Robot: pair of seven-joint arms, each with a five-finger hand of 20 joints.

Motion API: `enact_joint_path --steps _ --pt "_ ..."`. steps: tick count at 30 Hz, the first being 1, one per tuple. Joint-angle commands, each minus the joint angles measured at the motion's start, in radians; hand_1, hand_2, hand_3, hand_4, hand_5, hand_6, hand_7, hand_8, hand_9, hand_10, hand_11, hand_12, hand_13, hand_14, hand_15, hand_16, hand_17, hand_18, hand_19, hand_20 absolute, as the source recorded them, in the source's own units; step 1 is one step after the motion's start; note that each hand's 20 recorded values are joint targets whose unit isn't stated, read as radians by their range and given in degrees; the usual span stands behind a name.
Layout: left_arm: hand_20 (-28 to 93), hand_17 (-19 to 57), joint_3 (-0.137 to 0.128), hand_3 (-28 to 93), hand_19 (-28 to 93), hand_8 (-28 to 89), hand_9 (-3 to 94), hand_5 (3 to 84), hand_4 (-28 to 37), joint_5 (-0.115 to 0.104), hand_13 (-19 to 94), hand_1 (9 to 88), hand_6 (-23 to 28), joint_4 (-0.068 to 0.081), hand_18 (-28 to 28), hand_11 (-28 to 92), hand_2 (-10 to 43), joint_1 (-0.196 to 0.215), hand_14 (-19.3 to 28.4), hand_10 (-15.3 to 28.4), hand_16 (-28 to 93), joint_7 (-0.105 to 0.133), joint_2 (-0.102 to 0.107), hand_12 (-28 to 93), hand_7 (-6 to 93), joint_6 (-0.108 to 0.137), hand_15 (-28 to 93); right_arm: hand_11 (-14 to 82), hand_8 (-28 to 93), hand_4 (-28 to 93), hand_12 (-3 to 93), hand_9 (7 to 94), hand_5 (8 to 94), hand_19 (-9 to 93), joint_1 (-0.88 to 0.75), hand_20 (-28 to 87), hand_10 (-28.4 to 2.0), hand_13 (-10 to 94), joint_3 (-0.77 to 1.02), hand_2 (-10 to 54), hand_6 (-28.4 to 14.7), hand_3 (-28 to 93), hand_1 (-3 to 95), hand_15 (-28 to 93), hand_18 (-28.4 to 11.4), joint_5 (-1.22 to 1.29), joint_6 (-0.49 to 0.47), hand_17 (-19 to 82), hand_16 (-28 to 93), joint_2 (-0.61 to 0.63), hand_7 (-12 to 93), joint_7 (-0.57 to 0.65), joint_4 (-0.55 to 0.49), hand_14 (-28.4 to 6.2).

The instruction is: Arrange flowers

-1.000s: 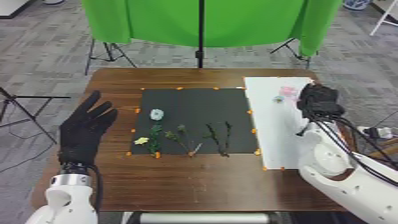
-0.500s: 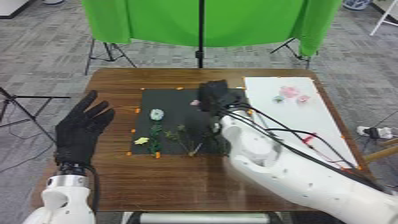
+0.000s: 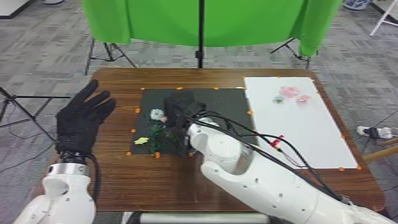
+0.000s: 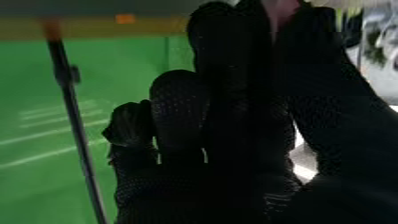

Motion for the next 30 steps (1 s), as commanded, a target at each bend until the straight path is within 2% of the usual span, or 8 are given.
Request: enact_joint_path --steps 1,10,15,22,24,25,27,30 --pt "16 -6.8 0.008 80 59 -10 36.5 38.1 -24.9 0.003 27 24.8 9.1 0.009 27.2 27 7.6 0.005 27.6 20.1 -9 -0.004 0.001 11 14.8 -0.012 56 41.2 -3 -28 24.6 78.6 77.3 93 0.012 62 -9.3 62 -0.030 -9.5 5.5 72 42.2 87 -20.5 -0.011 -0.038 22 19 0.015 13 0.024 -0.009 -10.8" --pt "16 -6.9 0.009 80 59 -10 36.5 38.4 -24.6 0.003 27 25.1 9.2 0.007 27.3 28 7.7 0.013 27.6 20.2 -9 -0.010 -0.002 11 14.9 -0.016 56 49.1 -12 -28 20.5 73.6 68.5 93 0.025 63 -11.0 60 -0.040 -9.5 3.6 79 36.3 91 -20.8 -0.006 -0.005 22 19 0.022 14 0.060 -0.029 -12.1" --pt "16 -7.0 -0.018 80 59 -10 36.5 38.4 -24.4 -0.003 27 25.1 9.2 0.000 27.3 28 7.6 0.049 27.5 20.2 -9 0.001 -0.008 11 14.9 -0.014 56 50.7 -12 -28 20.6 72.3 65.9 93 0.012 64 -11.7 59 -0.032 -9.5 2.3 79 35.6 91 -20.9 0.014 0.036 22 19 0.033 14 0.064 -0.061 -12.6" --pt "16 -6.7 -0.051 80 60 -10 36.6 38.5 -25.1 -0.030 27 24.1 9.3 -0.014 27.4 28 7.6 0.110 27.6 20.1 -9 0.049 -0.013 11 14.9 0.017 56 51.6 -12 -28 20.2 71.5 65.4 93 -0.062 64 -12.2 58 0.009 -9.5 1.6 78 35.1 91 -21.0 -0.046 0.022 21 18 0.005 14 -0.011 -0.119 -13.0" --pt "17 -6.6 -0.049 80 60 -10 36.6 38.5 -25.5 -0.073 27 23.6 9.3 -0.008 27.5 28 7.6 0.110 27.7 20.1 -9 0.072 -0.014 11 14.9 -0.003 56 51.8 -12 -28 20.2 70.9 65.4 93 -0.086 64 -12.4 58 0.024 -9.5 1.4 78 34.9 91 -21.1 -0.067 -0.012 21 18 -0.011 14 -0.034 -0.125 -13.2" --pt "17 -6.5 -0.048 80 60 -10 36.7 38.5 -25.8 -0.077 28 23.4 9.3 -0.006 27.5 28 7.6 0.106 27.7 20.2 -9 0.072 -0.016 11 14.8 -0.009 56 51.8 -12 -28 20.1 70.7 65.1 93 -0.088 64 -12.6 58 0.020 -9.5 1.3 78 34.9 91 -21.2 -0.080 -0.018 21 18 -0.012 14 -0.043 -0.123 -13.3" --pt "18 -6.5 -0.047 80 60 -10 36.7 38.5 -26.3 -0.052 28 23.2 9.3 -0.004 27.6 28 7.6 0.098 27.7 20.2 -9 0.050 -0.022 11 14.8 -0.006 57 52.0 -12 -28 20.1 70.1 64.6 93 -0.091 64 -12.8 57 0.010 -9.5 1.3 78 34.9 91 -21.3 -0.105 -0.029 21 18 -0.012 14 -0.058 -0.117 -13.5" --pt "18 -6.4 -0.044 80 60 -10 36.9 38.5 -26.7 -0.052 28 22.9 9.2 -0.004 27.7 28 7.8 0.097 27.8 20.3 -9 0.043 -0.025 11 14.9 -0.018 57 52.2 -12 -28 20.0 69.8 64.5 93 -0.083 63 -12.7 57 -0.020 -9.5 1.3 78 34.8 91 -21.3 -0.121 -0.026 20 18 -0.012 14 -0.049 -0.101 -13.5"
